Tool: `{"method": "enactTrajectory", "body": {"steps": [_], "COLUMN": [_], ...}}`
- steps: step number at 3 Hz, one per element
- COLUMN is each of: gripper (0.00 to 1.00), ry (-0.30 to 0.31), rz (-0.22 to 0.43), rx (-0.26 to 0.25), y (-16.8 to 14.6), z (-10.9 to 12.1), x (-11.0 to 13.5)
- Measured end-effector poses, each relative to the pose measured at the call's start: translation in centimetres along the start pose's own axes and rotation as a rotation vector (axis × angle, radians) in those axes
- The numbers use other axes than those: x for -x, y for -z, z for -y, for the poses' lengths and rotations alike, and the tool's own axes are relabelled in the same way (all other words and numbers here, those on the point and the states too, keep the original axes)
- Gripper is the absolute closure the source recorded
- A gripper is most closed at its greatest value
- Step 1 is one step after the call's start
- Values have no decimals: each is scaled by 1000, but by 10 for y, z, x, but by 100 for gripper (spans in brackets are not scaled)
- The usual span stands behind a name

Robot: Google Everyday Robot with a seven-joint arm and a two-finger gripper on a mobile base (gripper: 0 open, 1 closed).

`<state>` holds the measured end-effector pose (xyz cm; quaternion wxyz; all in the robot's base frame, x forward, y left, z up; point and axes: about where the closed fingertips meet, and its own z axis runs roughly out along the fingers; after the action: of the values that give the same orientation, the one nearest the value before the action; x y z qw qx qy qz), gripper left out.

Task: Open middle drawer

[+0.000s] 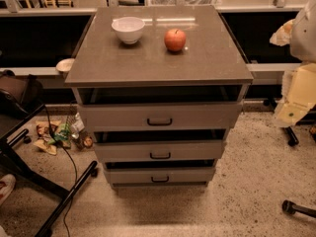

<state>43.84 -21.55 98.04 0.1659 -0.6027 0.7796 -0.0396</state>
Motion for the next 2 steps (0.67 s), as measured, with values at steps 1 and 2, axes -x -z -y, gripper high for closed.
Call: {"method": "enactTrajectory", "body": {"steps": [1, 2], "gripper": [0, 0], "ry": [9, 66], "rz": [9, 64], "rx": [-16, 14], "y": [-4, -51], "z": [-1, -14], "x": [1, 10]}}
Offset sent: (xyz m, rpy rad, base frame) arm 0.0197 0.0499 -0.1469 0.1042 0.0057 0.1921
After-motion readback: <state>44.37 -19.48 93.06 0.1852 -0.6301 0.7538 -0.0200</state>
